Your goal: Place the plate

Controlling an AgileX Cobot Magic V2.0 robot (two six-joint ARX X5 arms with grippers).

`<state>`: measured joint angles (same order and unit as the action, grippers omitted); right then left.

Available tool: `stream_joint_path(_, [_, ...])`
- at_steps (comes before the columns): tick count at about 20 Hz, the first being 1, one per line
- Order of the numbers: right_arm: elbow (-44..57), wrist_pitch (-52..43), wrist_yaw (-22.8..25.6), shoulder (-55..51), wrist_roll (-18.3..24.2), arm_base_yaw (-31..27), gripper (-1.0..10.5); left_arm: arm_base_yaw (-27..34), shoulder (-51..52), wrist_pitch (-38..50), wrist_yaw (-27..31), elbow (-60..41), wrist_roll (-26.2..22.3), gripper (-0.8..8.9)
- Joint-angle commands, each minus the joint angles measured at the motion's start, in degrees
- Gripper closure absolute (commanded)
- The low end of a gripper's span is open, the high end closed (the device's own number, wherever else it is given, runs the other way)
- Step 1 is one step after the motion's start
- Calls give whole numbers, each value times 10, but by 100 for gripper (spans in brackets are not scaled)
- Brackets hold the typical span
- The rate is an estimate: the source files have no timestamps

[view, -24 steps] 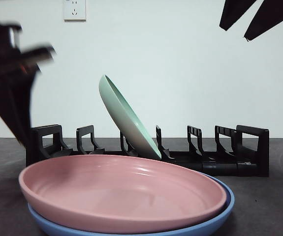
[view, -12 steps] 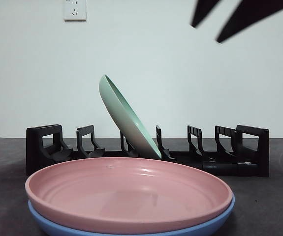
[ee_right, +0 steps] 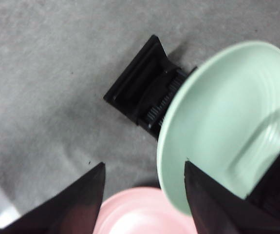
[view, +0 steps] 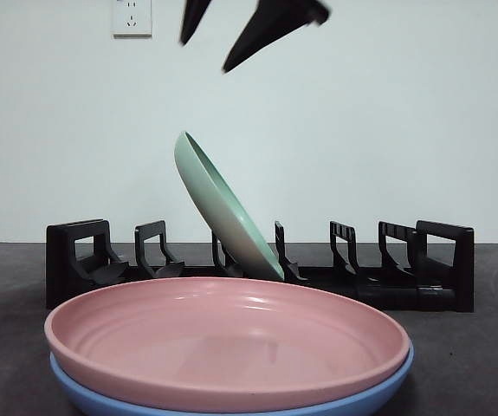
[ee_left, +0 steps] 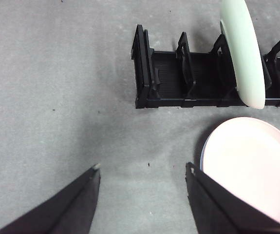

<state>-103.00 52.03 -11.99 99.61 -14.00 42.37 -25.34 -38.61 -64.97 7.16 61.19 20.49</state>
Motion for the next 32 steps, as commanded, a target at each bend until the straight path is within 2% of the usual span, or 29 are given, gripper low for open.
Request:
stream_joint_path(1, [-40,-1,0,49,-6,6,691,-2,-3,2,2,11,-5,533])
stream_joint_path(12, [-48,-16,-4,140,-6,6,696,-1,-3,2,9,11,-18,533])
stream_joint_path(17, [-48,-21,-4,143,-6,6,934,-1,-3,2,9,11,-18,533])
stream_joint_path(22, [-58,-23,-6,141,-6,6,934,-1,-3,2,10,11,-18,533])
stream_joint_path(24, [-81,-17,-21,138,-5,5,934,-1,-3,2,10,11,-18,533])
stream_joint_path(28, [-166,44,-32,135,29,7,934,-1,-3,3,10,11,-18,533])
stream_joint_path(32, [-243,125,-30,129,97,19,934,-1,-3,3,17,11,-18,533])
